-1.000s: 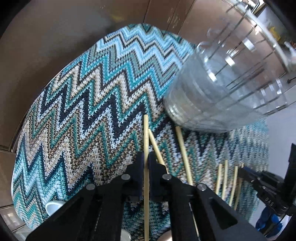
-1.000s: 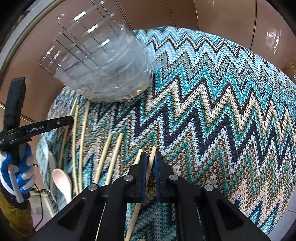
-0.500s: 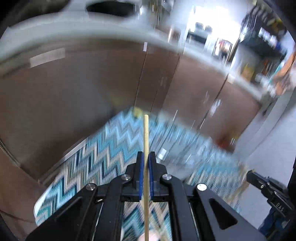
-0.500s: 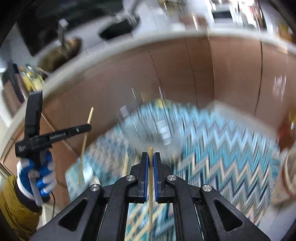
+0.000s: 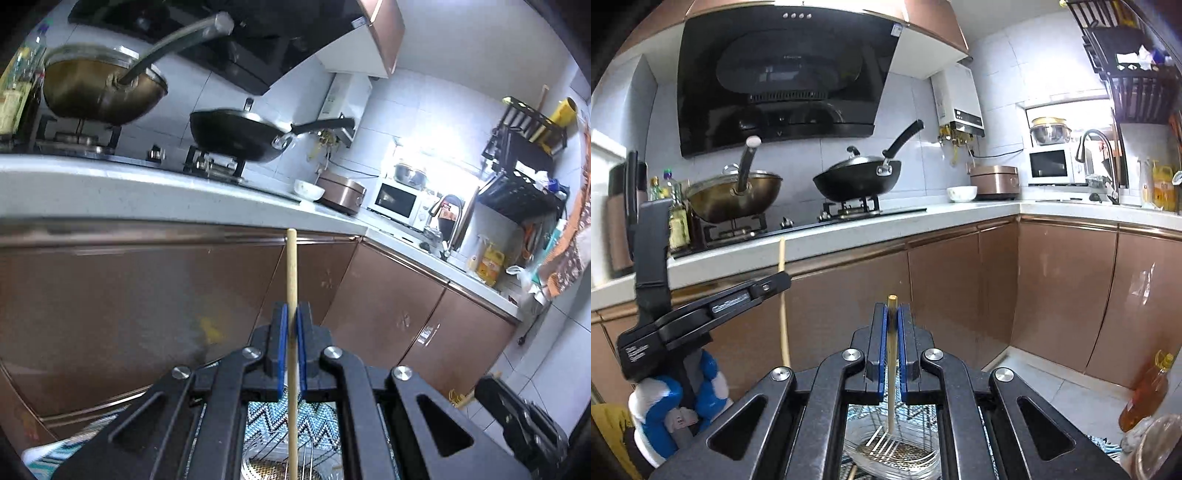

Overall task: Organize utensils
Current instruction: 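Lift the chopstick with the left tool while the right tool lifts its chopstick toward the rack, then drop the left tool's chopstick into the glass cup while the right tool releases its chopstick there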

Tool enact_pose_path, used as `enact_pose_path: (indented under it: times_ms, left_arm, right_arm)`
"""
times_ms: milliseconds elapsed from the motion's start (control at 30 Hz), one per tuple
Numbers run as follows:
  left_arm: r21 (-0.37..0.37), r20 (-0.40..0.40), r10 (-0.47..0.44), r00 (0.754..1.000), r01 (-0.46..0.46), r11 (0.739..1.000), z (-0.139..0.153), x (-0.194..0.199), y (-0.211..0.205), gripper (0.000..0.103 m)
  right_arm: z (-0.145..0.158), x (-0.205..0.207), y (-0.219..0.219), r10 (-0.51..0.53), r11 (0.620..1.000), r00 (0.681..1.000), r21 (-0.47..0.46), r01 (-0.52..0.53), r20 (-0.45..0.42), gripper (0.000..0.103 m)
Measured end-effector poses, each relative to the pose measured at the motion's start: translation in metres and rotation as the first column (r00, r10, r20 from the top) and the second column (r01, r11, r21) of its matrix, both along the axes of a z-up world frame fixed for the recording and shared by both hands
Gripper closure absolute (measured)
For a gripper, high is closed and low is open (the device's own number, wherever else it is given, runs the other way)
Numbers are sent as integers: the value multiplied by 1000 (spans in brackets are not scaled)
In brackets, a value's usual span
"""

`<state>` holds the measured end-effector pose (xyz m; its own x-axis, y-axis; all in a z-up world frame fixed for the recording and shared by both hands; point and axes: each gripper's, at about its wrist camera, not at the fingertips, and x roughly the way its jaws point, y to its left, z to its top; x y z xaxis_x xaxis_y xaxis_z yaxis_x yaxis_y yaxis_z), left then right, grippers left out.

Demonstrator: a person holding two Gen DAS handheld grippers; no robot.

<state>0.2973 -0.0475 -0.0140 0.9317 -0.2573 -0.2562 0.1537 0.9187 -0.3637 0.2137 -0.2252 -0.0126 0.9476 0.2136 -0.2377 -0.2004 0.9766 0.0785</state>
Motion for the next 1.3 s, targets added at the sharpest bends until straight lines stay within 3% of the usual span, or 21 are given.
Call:
enact_pose_path:
  times_ms: [200,333,500,567,667,767,1000,1167,1200,1267,1300]
  left_arm:
    - [24,-23,25,999,-24,999,-48,28,-21,98]
    - [85,-44,29,999,-25,996,-83,34,-38,98]
    - [104,-74,1,997,7,995,-101,29,-42,97]
    - [127,-57,-15,998,22,992,-96,20,-43,95]
    - [168,-24,-40,999,43,985,-81,1,-40,85]
    - [200,1,-70,998,68,977,-58,-24,-31,82]
    - [196,38,-147,988,137,971,-6,-93,4,82]
    - [258,65,-131,989,110,960,21,-143,30,80]
    - [263,67,-131,989,110,958,25,-151,36,76]
    - [271,77,-119,990,94,958,30,-164,45,51]
    - [274,87,-108,990,80,958,34,-174,52,47]
  right_arm:
    - [-39,18,2,-48,997,997,-65,44,-54,98]
    - [-70,27,1,-58,995,991,-83,49,-118,98]
    - [-87,28,0,-62,995,984,-91,47,-166,91]
    - [-87,24,-1,-63,995,983,-85,50,-170,76]
    - [-76,8,-5,-77,995,986,-74,67,-146,67]
    - [-61,-7,-8,-92,994,989,-62,86,-111,58]
    - [-22,-69,-8,-108,993,994,-56,106,-31,47]
    - [-10,-110,-2,-121,991,992,-64,119,-30,41]
    - [-8,-119,0,-124,990,992,-68,122,-31,41]
    - [-6,-134,3,-127,990,991,-72,124,-33,41]
    - [-6,-142,5,-124,990,992,-69,121,-38,41]
